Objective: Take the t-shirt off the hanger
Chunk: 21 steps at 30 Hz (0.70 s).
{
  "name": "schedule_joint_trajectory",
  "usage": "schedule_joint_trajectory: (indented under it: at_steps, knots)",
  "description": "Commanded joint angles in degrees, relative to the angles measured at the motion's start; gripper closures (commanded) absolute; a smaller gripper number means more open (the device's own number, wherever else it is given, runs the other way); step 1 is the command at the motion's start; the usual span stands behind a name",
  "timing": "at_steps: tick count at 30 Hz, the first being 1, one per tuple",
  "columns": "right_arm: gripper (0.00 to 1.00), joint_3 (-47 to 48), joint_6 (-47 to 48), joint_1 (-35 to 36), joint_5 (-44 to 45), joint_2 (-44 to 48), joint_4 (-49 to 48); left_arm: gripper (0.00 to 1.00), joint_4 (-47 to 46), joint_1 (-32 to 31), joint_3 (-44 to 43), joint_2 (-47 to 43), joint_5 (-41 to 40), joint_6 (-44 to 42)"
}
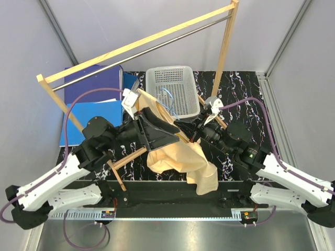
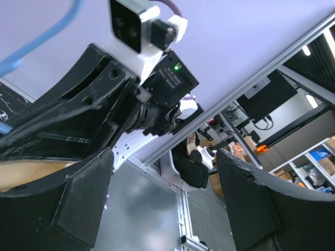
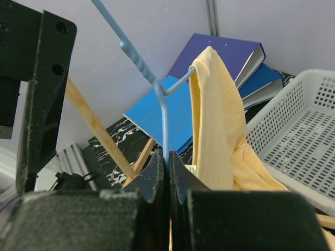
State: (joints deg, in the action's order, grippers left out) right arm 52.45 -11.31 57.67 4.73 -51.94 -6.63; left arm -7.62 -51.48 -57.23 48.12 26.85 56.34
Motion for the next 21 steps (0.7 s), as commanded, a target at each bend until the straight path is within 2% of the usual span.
schedule_joint_trajectory:
  at_steps: [1,6,8,12,15,21]
  knots:
    - [1.00,1.7,-2.5,-0.3,-1.7,3.3,-0.2,0.19,0.1,-6.5,-5.9,1.2,-14.7,-10.6]
    - [1.00,1.6,-3.5,-0.2,-2.5,6.5,3.8,0.24,2.1,-10.2,-7.1,2.7,-22.7,-14.6]
    - [1.00,1.7,-3.8,-0.3,-1.5,7.6,5.9,0.26,4.4,-12.5,-8.6,3.3,-26.1,-18.6]
    - [1.00,2.0,-4.5,-0.3,-0.9,8.3,9.4,0.29,15.4,-16.5,-16.6,6.6,-40.2,-27.0]
    - [1.00,2.6,-5.6,-0.2,-1.0,8.2,10.4,0.31,20.5,-18.7,-21.2,9.7,-47.4,-33.1]
    - [1.00,4.6,-8.2,-0.2,-1.2,7.2,12.4,0.47,28.9,-22.3,-27.7,14.6,-59.3,-42.4]
